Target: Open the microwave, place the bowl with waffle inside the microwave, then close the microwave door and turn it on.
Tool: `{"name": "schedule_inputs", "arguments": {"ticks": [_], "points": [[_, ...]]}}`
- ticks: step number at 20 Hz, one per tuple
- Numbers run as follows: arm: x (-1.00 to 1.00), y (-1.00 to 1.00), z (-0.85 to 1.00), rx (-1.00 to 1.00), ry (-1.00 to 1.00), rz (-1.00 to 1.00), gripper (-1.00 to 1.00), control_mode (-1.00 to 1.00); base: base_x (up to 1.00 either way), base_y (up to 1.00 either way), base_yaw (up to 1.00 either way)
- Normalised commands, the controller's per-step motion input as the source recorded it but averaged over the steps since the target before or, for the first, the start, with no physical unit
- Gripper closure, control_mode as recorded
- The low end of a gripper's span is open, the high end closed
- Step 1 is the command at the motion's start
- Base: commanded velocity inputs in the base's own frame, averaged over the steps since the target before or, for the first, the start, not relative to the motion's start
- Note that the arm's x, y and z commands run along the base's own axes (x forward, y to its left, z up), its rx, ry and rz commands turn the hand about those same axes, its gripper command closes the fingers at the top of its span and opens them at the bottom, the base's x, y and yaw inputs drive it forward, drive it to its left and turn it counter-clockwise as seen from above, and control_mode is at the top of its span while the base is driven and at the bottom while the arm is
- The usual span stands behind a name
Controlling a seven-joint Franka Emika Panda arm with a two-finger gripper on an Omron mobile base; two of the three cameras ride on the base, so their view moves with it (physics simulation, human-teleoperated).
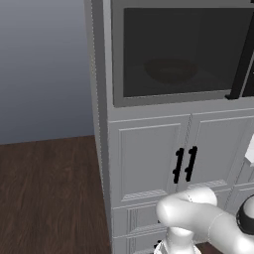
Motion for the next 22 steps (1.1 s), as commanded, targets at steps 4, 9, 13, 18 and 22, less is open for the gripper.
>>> {"name": "schedule_inputs", "arguments": {"ticks": [4,9,13,18,22], "points": [[0.29,-0.01,0.0,0.0,0.0,0.0,-1.0,-1.0,0.0,0.0,0.0],[0.35,-0.19,0.0,0.03,0.0,0.0,-1.0,-1.0,0.0,0.0,0.0],[0.17,-0.35,0.0,0.06,0.0,0.01,-1.0,-1.0,0.0,0.0,0.0],[0.05,-0.21,0.03,0.05,0.02,0.01,-1.0,-1.0,0.0,0.0,0.0],[0.11,-0.11,0.02,0.02,0.0,0.0,-1.0,-1.0,0.0,0.0,0.0]]}}
